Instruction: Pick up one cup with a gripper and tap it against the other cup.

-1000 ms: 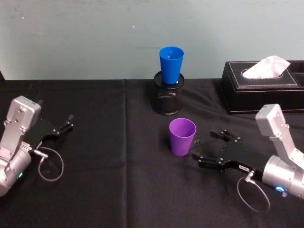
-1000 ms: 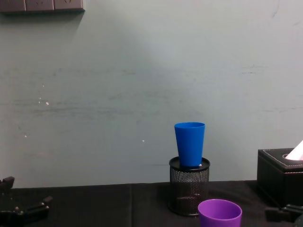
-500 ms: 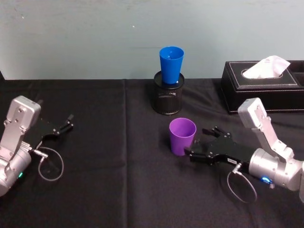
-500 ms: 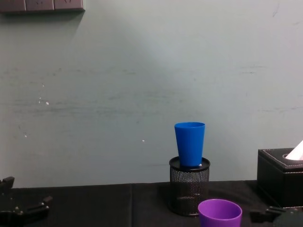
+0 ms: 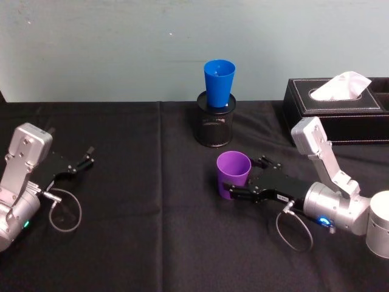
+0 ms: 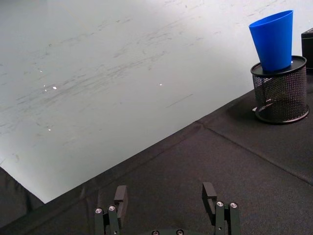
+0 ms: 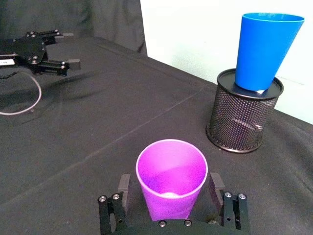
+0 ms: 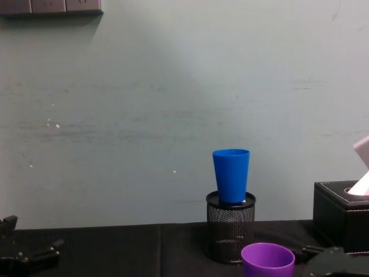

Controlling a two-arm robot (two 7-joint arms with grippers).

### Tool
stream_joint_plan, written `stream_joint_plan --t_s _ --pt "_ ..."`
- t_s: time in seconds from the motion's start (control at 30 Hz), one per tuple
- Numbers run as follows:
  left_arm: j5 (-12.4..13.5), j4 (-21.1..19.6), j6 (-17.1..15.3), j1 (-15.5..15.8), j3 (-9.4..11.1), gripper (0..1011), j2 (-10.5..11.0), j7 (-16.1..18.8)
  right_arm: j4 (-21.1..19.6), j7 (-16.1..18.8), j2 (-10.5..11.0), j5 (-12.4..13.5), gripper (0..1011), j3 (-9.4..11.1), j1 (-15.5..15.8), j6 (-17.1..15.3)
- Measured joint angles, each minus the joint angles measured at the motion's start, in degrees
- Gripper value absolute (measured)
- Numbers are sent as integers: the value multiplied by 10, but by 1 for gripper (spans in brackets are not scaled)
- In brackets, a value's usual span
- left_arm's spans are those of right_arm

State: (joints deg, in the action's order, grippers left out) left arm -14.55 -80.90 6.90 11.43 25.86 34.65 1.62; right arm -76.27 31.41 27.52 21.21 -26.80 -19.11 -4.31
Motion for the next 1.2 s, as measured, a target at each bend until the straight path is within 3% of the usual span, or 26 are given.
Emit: stream_joint_plan --t_s 0.3,0.6,0.9,1.2 --pt "0 0 0 0 0 1000 0 0 31 2 -22 6 1003 -1 -15 2" --pt "0 0 0 0 0 1000 0 0 40 6 -29 16 998 1 -17 1" --pt "0 0 0 0 0 1000 0 0 40 5 -30 19 790 0 -15 -3" --pt "0 0 0 0 0 1000 0 0 40 2 -30 21 733 1 -14 -4"
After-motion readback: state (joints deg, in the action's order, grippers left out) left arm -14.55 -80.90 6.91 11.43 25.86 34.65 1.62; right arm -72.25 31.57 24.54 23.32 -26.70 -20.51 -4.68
